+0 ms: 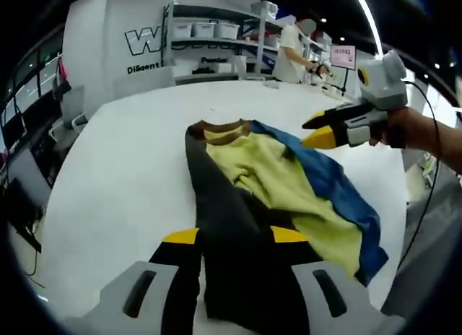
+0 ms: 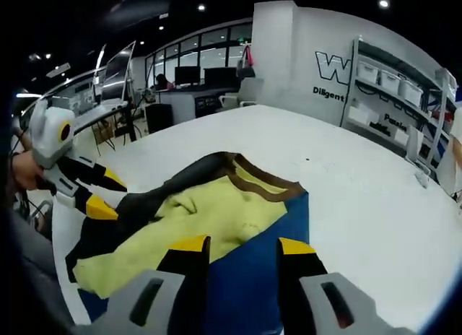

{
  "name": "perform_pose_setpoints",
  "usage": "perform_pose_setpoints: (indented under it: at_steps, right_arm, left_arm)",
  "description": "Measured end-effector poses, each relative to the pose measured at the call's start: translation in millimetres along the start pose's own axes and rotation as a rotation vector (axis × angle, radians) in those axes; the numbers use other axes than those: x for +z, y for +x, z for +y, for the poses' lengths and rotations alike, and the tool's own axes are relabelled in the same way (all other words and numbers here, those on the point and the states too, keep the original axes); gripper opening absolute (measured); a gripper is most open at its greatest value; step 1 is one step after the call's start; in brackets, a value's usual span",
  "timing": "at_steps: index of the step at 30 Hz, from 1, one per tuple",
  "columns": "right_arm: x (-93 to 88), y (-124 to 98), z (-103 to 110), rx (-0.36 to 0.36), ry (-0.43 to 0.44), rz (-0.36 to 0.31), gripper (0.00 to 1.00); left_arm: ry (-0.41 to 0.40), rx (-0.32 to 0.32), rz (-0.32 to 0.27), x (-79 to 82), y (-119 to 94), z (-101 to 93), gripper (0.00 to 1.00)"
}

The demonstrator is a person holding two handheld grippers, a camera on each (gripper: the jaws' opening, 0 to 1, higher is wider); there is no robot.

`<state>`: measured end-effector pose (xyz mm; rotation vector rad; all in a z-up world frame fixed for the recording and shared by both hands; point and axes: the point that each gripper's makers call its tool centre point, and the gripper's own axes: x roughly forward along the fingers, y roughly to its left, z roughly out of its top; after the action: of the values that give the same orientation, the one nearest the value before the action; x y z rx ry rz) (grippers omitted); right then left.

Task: Fold the garment on the visible template until the final outline fits inside the template.

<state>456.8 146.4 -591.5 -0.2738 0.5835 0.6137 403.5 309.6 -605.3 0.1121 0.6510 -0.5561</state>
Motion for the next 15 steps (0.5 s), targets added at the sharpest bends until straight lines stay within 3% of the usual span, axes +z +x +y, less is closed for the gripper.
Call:
perform_pose_setpoints:
  at_steps: [9, 15]
  right_arm:
    - [-40.7, 2.9, 22.0, 0.052, -0.066, 0.117, 0.31]
    - [-50.7, 6.6, 24.3, 0.049, -0.072, 0.145, 0.23]
  left_arm:
    - [0.004, -0.010, -0.002, -4.9, 11.7, -6.7, 0.25]
    - [-0.027, -0.024, 0.001, -6.3, 23.7, -12.3, 0.06]
